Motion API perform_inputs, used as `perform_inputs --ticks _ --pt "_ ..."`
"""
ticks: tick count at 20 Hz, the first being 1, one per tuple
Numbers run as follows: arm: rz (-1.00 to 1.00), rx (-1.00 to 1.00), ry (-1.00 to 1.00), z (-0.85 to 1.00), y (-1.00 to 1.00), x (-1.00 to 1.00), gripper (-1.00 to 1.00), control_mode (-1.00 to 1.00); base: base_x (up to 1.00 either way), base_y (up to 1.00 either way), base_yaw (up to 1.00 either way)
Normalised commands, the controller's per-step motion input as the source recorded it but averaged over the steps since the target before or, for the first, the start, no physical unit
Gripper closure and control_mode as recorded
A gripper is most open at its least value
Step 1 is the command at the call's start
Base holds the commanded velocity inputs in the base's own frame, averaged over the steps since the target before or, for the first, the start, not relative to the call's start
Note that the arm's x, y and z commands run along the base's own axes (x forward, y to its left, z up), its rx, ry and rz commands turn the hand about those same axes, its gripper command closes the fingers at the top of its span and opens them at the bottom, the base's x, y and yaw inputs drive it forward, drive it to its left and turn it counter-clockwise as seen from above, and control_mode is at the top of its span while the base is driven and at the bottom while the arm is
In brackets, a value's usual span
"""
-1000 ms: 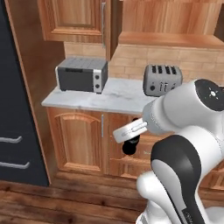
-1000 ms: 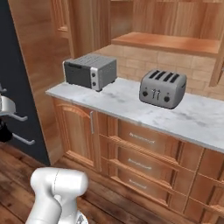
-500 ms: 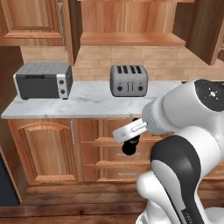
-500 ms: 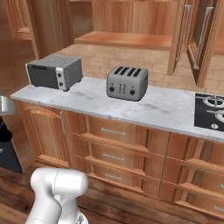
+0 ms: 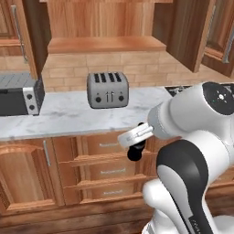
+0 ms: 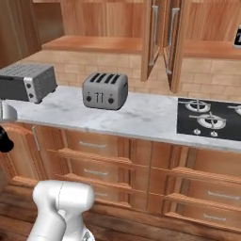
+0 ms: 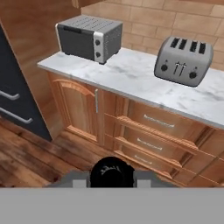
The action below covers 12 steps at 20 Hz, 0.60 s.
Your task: Sort all alcoholic drinks to one cabinet, and non-alcoholic drinks to the other.
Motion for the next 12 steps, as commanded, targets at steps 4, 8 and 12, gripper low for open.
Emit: perform_inputs --ticks 4,8,12 --pt "0.0 0.0 0.0 0.0 0.0 0.0 1.0 1.0 0.63 -0.34 -0.17" --pt "0.0 0.0 0.0 0.0 0.0 0.0 1.0 1.0 0.62 -0.32 -0.19" --pt "0.0 0.0 0.0 0.0 0.0 0.0 1.0 1.0 0.66 -0.19 -0.21"
